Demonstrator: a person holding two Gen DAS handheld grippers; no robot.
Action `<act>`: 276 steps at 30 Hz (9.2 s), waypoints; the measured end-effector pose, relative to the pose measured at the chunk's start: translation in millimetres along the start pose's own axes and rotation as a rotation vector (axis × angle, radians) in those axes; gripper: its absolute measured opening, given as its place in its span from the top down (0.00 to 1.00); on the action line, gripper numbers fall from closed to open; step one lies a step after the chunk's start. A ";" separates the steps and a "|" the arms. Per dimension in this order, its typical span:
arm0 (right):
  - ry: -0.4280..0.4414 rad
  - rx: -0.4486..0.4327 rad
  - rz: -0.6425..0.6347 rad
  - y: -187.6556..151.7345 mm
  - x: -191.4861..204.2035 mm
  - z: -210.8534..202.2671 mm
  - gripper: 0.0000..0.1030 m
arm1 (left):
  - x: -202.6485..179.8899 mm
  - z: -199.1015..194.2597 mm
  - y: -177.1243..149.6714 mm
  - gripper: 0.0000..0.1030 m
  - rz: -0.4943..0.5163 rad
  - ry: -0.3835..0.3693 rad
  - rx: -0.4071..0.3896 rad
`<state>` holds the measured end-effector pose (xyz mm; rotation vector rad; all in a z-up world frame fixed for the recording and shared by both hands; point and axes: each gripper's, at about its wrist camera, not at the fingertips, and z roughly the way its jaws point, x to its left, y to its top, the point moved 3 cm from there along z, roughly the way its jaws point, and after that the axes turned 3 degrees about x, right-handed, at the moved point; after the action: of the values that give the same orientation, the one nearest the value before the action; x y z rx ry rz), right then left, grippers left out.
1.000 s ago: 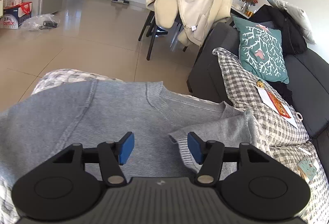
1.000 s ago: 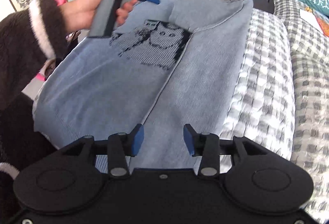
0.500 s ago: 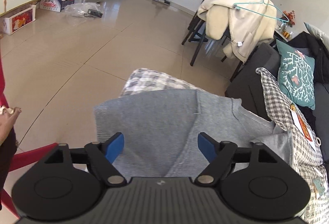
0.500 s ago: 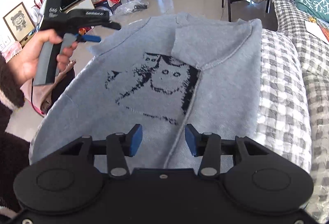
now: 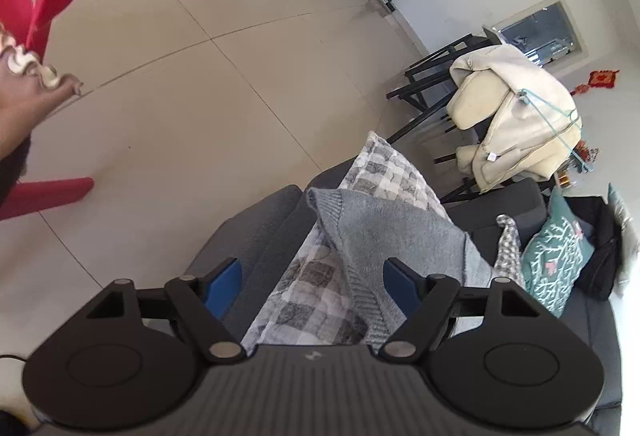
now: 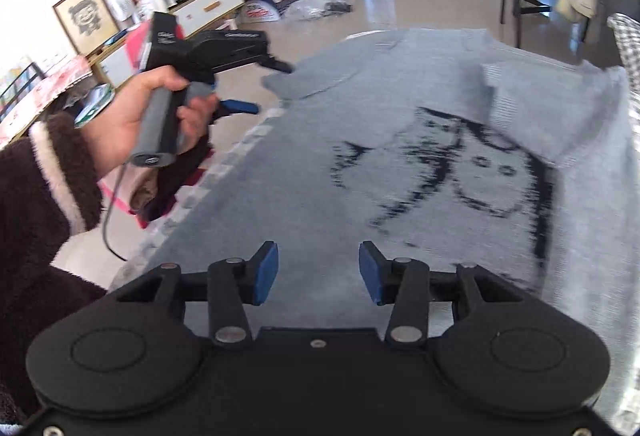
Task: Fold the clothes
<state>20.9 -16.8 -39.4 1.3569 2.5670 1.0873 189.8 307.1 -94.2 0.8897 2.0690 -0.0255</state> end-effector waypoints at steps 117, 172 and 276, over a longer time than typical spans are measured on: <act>0.195 0.173 0.159 -54.9 -25.7 -55.2 0.68 | -25.9 -179.4 -319.6 0.46 0.722 -0.091 0.385; 0.067 -0.189 0.656 110.1 -246.0 -28.2 0.51 | -217.3 57.6 -205.0 0.45 1.126 -0.399 0.368; -0.224 0.070 0.414 -174.3 -78.9 -137.7 0.59 | -70.6 -170.4 -350.6 0.55 0.984 0.061 0.417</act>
<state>-101.2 -217.3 -61.5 1.9623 2.2413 0.8286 -114.4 59.7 -37.6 2.0946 1.4926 0.1036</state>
